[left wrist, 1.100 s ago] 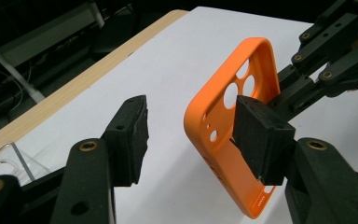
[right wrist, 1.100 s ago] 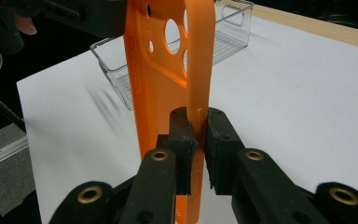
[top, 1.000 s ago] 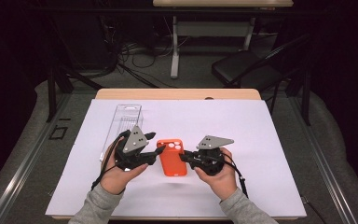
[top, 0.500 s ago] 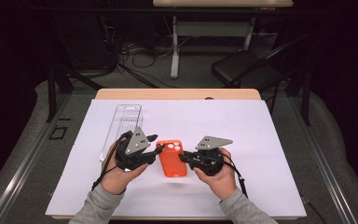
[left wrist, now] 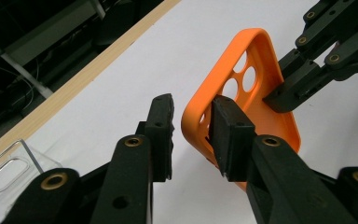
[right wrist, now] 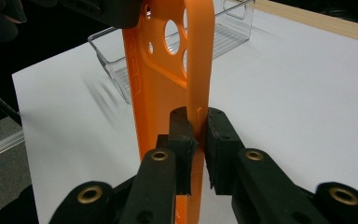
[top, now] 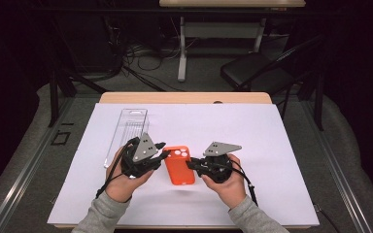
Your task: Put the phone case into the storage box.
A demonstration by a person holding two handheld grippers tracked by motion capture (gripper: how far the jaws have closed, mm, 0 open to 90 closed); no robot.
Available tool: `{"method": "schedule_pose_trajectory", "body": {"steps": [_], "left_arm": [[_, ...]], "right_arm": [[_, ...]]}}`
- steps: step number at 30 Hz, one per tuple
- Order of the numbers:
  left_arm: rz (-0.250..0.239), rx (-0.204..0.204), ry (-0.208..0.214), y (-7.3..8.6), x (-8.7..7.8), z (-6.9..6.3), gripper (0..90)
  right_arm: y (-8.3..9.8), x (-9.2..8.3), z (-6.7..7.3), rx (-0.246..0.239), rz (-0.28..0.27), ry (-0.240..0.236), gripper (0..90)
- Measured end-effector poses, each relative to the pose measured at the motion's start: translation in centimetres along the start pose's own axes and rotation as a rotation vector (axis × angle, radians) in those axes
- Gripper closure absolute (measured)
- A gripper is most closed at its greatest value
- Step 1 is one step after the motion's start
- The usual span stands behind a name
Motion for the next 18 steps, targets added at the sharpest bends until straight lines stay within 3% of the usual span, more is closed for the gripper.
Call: {"method": "schedule_pose_trajectory", "body": {"steps": [18], "left_arm": [[0.017, 0.03, -0.009, 0.12, 0.07, -0.11, 77.4]], "right_arm": [[0.07, 0.07, 0.07, 0.004, 0.004, -0.005, 82.0]]}}
Point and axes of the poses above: each handheld gripper's, and its own axes: x roughly forward along the jaws, y roughly out of its underside, z roughly to its left, the point moved 8 cm from there along x, roughly forward along the jaws, and after that the axes turned 7 degrees about -y, right-handed, at the moved point
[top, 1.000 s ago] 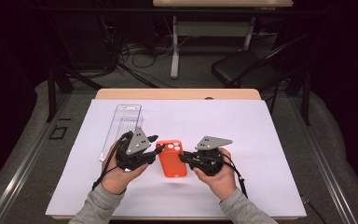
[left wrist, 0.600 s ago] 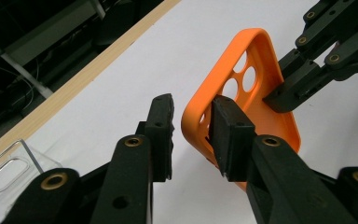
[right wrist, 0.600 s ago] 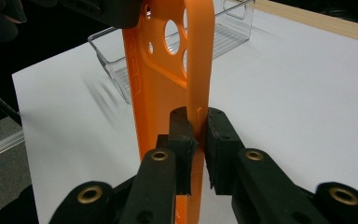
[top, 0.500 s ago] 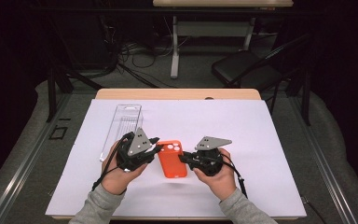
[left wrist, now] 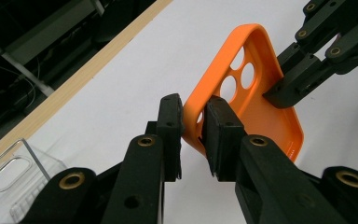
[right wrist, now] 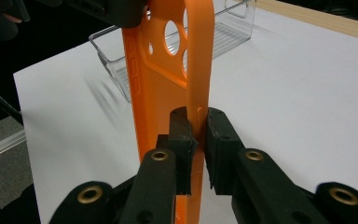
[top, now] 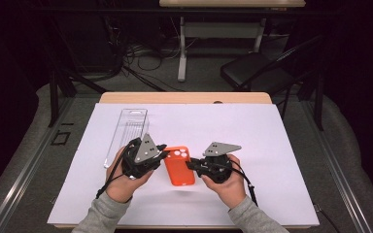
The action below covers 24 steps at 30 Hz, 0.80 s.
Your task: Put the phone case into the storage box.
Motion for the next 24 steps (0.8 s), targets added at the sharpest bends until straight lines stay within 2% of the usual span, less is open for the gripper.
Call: {"method": "schedule_pose_trajectory", "body": {"steps": [12, 24], "left_arm": [[0.008, 0.03, -0.014, 0.02, -0.05, -0.02, 79.6], [0.0, 0.039, -0.015, -0.04, -0.09, -0.04, 80.0]], "right_arm": [[0.0, 0.03, -0.04, 0.003, -0.005, -0.004, 81.9], [0.04, 0.08, -0.05, 0.009, -0.007, -0.009, 81.7]]}}
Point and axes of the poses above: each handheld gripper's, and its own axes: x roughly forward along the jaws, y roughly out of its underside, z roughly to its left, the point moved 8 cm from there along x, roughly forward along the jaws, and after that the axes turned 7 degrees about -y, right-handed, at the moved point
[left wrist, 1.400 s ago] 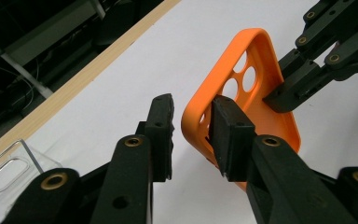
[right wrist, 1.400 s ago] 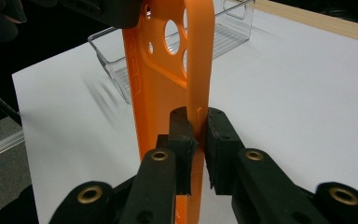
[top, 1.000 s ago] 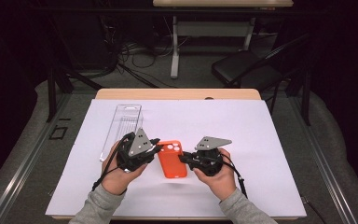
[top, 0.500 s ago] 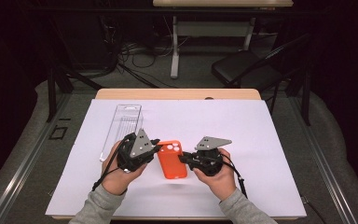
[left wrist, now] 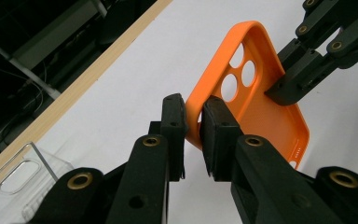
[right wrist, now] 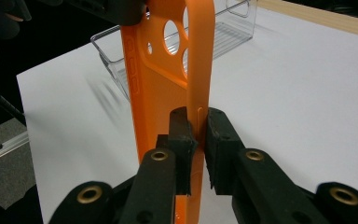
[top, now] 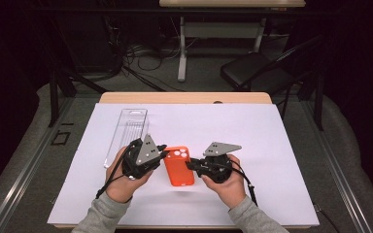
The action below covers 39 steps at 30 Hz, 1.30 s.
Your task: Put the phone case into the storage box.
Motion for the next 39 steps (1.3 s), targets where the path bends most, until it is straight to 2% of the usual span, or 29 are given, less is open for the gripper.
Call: {"method": "schedule_pose_trajectory", "body": {"steps": [25, 39], "left_arm": [[-0.009, 0.009, -0.003, -0.17, -0.16, -0.09, 80.0], [-0.005, 0.015, -0.007, -0.08, -0.05, -0.04, 80.1]], "right_arm": [[-0.04, -0.02, -0.11, 0.01, -0.01, -0.008, 79.9], [-0.08, 0.01, -0.07, 0.017, -0.016, -0.018, 73.6]]}}
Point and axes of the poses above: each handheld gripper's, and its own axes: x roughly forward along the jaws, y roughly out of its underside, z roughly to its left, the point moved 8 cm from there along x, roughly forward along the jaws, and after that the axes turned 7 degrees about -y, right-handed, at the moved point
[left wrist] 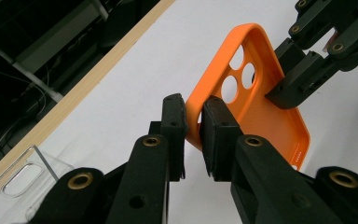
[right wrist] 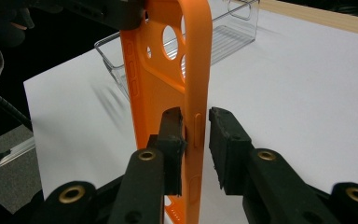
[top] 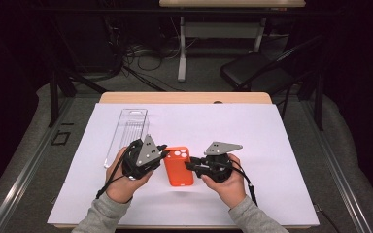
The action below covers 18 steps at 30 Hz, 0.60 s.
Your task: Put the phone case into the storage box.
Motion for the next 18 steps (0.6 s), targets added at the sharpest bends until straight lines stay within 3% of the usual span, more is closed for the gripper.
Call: {"method": "schedule_pose_trajectory", "body": {"steps": [18], "left_arm": [[0.02, -0.009, -0.018, 0.63, 0.36, 0.66, 80.1]], "right_arm": [[-0.16, -0.08, -0.26, 0.006, -0.01, 0.007, 55.6]]}}
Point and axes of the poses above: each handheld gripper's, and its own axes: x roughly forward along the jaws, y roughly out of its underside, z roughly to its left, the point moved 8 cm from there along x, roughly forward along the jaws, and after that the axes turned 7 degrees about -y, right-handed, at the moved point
